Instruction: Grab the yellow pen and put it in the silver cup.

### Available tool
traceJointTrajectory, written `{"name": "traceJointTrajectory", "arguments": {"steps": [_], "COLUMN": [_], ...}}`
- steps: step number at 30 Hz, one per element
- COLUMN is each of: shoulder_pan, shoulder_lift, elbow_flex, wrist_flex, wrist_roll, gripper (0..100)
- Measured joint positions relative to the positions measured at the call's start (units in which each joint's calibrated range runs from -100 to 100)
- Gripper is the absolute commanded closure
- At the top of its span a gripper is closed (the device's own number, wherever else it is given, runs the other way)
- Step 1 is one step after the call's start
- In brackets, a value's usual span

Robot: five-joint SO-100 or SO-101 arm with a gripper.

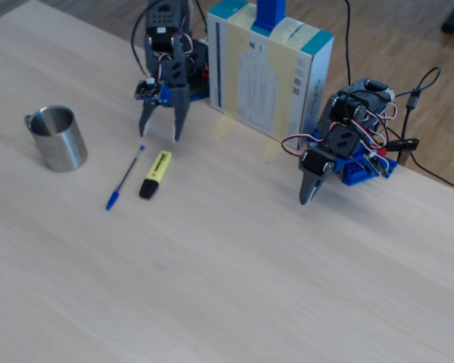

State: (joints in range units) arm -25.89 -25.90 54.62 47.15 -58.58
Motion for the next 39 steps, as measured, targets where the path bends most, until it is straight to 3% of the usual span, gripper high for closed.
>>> {"name": "traceJointTrajectory", "arguments": {"steps": [8,39], "shoulder_pan": [-0.08,6.15], "shoulder_lift": [10.31,31.27], "elbow_flex": [-5.41,-15.34], "wrist_flex": [-5.11,-14.66], "wrist_roll": [4.63,4.94], "gripper": [67,67]}}
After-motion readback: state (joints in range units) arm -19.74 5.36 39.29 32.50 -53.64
